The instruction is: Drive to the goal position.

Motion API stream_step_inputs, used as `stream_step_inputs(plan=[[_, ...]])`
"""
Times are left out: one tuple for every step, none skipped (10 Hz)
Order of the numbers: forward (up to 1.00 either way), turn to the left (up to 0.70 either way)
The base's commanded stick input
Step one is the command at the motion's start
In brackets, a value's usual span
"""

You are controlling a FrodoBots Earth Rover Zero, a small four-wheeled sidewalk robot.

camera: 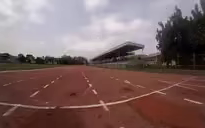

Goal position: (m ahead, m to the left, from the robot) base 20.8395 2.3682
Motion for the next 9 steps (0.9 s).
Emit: stream_step_inputs(plan=[[0.45, 0.00], [0.45, 0.00], [0.45, 0.00], [0.45, 0.00], [0.45, 0.00], [0.45, 0.00], [0.45, 0.00], [0.45, 0.00], [0.45, 0.00]])
